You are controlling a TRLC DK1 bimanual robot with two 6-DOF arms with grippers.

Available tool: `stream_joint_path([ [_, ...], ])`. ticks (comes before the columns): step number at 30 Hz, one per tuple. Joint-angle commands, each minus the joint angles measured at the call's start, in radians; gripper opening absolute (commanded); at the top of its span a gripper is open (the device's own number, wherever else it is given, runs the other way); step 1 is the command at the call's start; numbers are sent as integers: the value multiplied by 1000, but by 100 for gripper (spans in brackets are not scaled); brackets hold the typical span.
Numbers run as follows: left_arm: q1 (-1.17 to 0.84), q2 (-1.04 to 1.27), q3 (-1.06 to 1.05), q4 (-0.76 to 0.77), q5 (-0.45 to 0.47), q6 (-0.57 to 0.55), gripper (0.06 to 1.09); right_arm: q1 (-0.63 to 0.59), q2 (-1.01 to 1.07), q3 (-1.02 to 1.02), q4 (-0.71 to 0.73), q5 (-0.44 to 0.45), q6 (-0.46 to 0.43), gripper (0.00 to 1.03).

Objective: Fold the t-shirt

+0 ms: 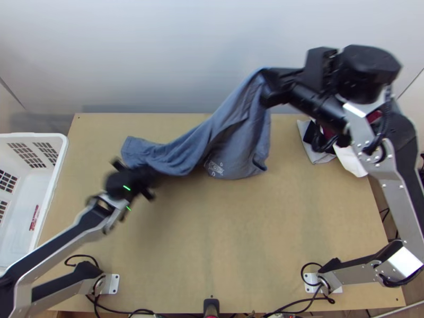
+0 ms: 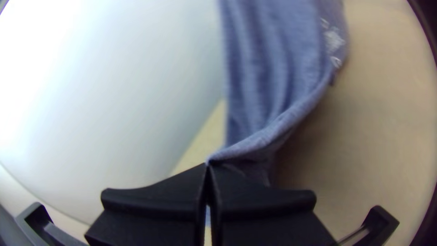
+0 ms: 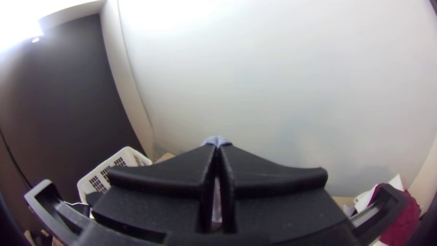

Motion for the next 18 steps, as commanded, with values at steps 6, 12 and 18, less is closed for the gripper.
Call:
stream_joint_path([
  [6, 625, -32, 467, 63, 257, -74, 9, -196, -10, 59, 40, 0, 42, 3],
  [12, 686, 65, 599, 135, 253, -144, 9, -203, -2, 64, 155, 10, 55, 3],
  [18, 627, 112, 715, 179, 229, -184, 9, -233, 47, 65, 312, 114, 126, 3],
])
